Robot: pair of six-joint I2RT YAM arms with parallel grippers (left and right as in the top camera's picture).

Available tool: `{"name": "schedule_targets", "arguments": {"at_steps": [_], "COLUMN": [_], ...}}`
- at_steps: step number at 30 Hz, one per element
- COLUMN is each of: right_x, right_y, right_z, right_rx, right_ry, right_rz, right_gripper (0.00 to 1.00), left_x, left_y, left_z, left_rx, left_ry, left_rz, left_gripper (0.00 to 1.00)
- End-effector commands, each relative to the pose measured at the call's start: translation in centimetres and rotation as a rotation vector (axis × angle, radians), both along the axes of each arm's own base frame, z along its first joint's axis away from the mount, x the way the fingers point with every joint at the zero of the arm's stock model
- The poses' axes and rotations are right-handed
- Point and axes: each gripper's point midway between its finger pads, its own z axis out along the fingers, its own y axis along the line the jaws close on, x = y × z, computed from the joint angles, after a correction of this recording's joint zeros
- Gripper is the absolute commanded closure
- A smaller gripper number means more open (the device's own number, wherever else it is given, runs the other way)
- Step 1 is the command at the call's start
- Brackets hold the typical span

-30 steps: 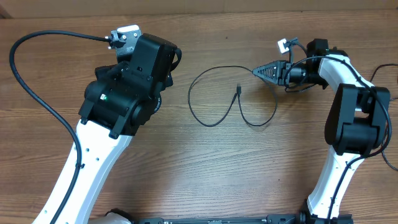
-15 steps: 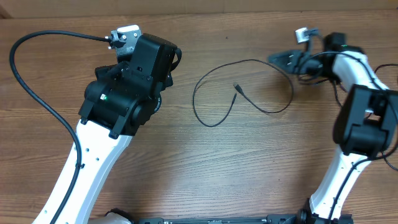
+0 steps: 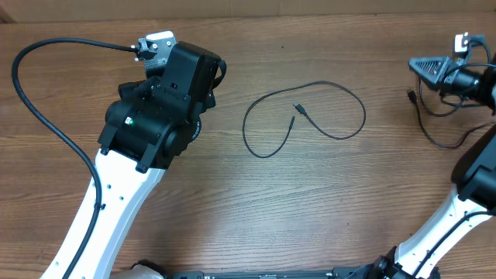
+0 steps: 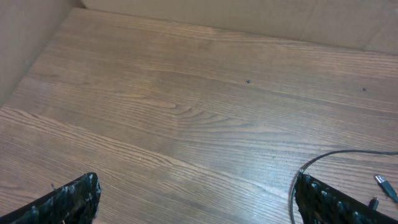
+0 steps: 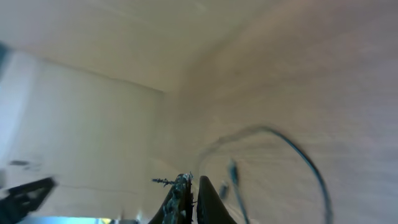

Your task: Untangle cables

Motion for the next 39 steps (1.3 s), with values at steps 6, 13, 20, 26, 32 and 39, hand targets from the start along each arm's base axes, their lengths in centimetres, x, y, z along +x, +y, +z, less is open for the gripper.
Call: {"name": "schedule_targets", "arguments": {"at_steps": [6, 13, 20, 26, 32, 39], "right_x": [-0.3, -0.1, 0.4, 0.3, -1.1, -1.5], "right_y": [5.5, 13.5, 22.2, 28.2, 32.2, 35.7], "right_z": [-1.4, -3.5, -5.6, -6.8, -8.1, -9.4], "right_rx": [-0.222, -0.284, -0.363, -0.448, -0.560, -0.657], "right_ry": [0.060, 0.214, 0.423, 0.522, 0.574, 0.547], "right_rz": [0.144, 0.251, 0.220, 0.132, 0.055, -0.070], "right_gripper": [0.77, 0.19, 0.00, 0.00, 0.00, 0.02], "left_x": [0.2, 0.2, 0.2, 0.2, 0.2, 0.2], "left_y": [0.2, 0.2, 0.2, 0.2, 0.2, 0.2], "left_z": [0.6, 0.6, 0.6, 0.6, 0.6, 0.6], "left_rx": [0.004, 0.004, 0.004, 0.004, 0.004, 0.004], "left_ry": [-0.014, -0.014, -0.014, -0.014, -0.014, -0.014], "left_rz": [0.001, 0.001, 0.001, 0.001, 0.001, 0.002], "left_gripper": [0.01, 0.01, 0.00, 0.00, 0.00, 0.01]}}
